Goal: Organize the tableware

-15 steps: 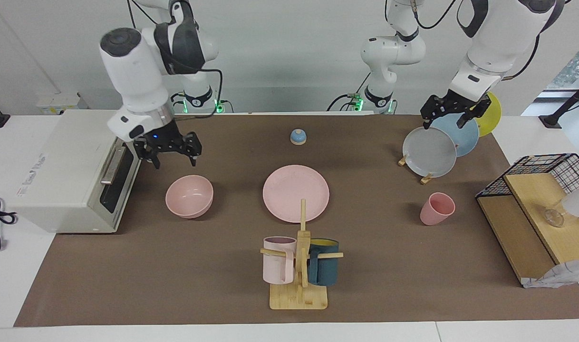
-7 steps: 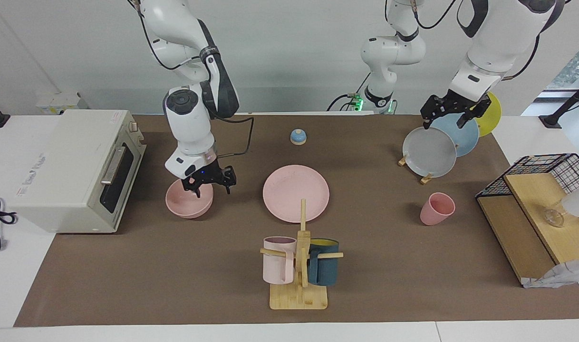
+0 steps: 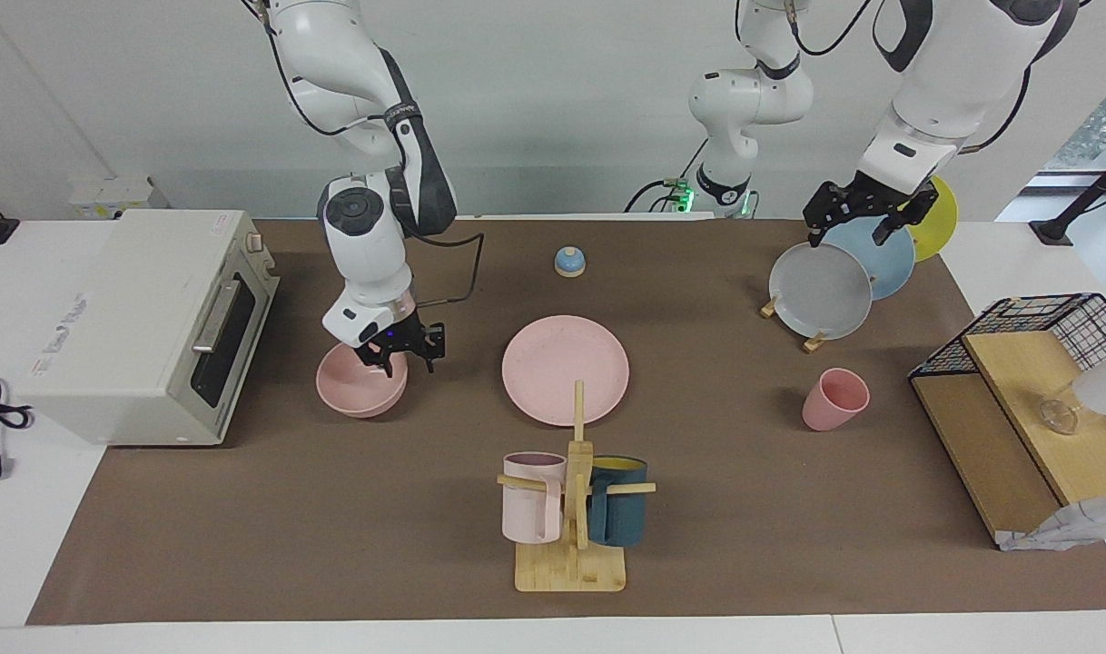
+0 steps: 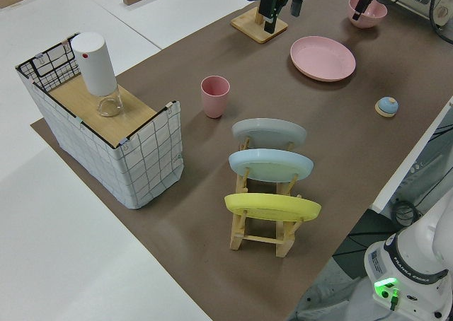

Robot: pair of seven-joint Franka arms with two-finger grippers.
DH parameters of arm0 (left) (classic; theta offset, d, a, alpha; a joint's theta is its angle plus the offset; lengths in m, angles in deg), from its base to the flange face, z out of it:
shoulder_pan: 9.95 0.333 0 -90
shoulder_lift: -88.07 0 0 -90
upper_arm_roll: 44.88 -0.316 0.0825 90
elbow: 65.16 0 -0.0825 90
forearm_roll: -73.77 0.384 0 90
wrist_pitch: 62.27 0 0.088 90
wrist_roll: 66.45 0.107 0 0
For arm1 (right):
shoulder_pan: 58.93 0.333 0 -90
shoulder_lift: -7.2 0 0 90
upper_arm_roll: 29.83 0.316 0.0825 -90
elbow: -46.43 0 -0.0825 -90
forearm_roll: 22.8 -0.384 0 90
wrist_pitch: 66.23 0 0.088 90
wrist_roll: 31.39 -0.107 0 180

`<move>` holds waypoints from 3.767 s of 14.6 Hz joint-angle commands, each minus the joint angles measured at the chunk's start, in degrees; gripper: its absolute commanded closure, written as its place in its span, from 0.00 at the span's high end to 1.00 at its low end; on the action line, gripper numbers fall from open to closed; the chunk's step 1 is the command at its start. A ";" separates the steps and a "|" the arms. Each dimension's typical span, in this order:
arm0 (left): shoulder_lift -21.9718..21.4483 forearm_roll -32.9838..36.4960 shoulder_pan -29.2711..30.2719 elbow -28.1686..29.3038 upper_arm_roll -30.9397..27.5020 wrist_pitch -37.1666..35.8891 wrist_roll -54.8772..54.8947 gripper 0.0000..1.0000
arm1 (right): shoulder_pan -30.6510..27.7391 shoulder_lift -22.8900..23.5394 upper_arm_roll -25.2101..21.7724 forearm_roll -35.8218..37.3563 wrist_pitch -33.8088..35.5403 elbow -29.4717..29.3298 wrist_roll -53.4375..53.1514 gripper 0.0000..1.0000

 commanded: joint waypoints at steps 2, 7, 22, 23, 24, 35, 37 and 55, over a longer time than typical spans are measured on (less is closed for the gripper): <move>-1.63 0.57 0.00 1.55 -0.19 0.07 -0.31 1.00 | -0.58 1.02 0.15 -0.99 -1.98 0.57 0.56 0.39; -1.55 0.57 0.00 1.55 -0.19 0.07 -0.31 1.00 | -0.59 1.82 0.15 -0.82 -0.14 -0.22 0.56 0.00; -1.63 0.57 0.00 2.59 0.08 2.42 -0.49 1.00 | 24.55 21.94 0.24 4.19 18.87 -39.00 -32.04 0.00; -1.46 0.57 0.09 4.43 -0.01 4.96 -0.49 1.00 | 24.55 21.77 0.24 4.19 17.89 -38.46 -32.13 0.00; -0.76 0.57 0.09 5.93 -0.01 8.12 -0.32 1.00 | 24.64 21.85 0.33 4.02 17.54 -38.45 -32.13 0.00; 21.92 1.01 1.85 2.16 -0.27 29.33 0.04 1.00 | 27.72 23.08 0.24 4.11 15.25 -36.70 -35.38 0.00; 22.18 1.01 1.93 3.21 -0.28 29.77 0.04 1.00 | 27.45 23.08 0.24 3.32 14.46 -36.78 -35.47 0.16; 21.83 -1.52 -2.18 -10.10 0.16 13.39 -10.56 0.00 | -6.37 -3.95 -0.02 2.44 48.30 -34.27 6.43 1.00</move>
